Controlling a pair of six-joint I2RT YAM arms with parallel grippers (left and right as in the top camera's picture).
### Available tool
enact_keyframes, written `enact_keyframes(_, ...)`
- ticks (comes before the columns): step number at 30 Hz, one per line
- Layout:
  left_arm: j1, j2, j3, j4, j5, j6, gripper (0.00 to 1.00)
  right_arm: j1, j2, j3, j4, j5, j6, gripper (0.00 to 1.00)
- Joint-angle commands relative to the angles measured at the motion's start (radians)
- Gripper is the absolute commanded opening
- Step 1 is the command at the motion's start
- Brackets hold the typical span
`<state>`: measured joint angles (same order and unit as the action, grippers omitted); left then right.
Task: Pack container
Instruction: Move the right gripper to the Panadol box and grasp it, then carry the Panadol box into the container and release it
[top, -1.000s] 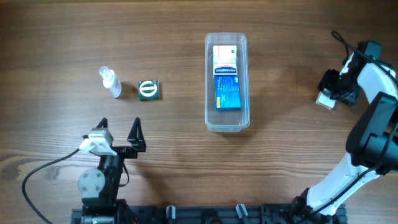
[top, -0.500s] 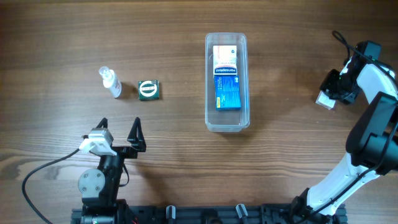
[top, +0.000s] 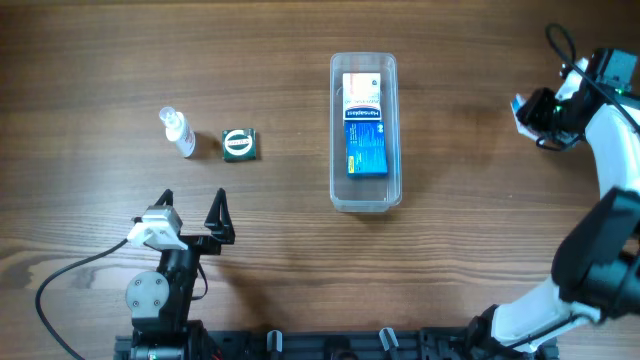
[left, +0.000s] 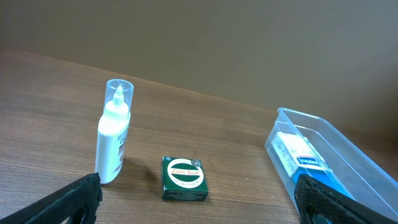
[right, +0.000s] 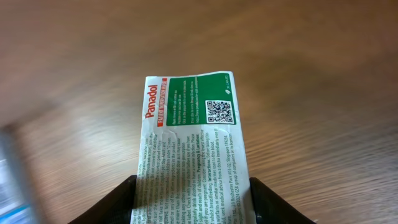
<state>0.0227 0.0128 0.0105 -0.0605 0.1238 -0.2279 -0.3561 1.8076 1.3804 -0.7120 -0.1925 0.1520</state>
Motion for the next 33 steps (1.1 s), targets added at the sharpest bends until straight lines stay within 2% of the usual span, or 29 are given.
enact_keyframes(1,0.008,-0.010,-0.005,-0.006,-0.010,-0.013,1.00,0.084,-0.120,0.008,-0.006,-0.053,-0.018,0.51)
enact_keyframes(7,0.008,-0.010,-0.005,-0.006,-0.010,-0.013,1.00,0.243,-0.198,0.008,0.008,-0.053,0.000,0.49)
enact_keyframes(14,0.008,-0.010,-0.005,-0.006,-0.010,-0.013,1.00,0.494,-0.201,0.008,0.092,-0.043,0.064,0.49)
enact_keyframes(23,0.008,-0.010,-0.005,-0.006,-0.010,-0.013,1.00,0.778,-0.117,0.008,0.180,0.288,0.226,0.49)
enact_keyframes(33,0.008,-0.010,-0.005,-0.006,-0.010,-0.013,1.00,0.804,0.020,0.008,0.300,0.407,0.328,0.49)
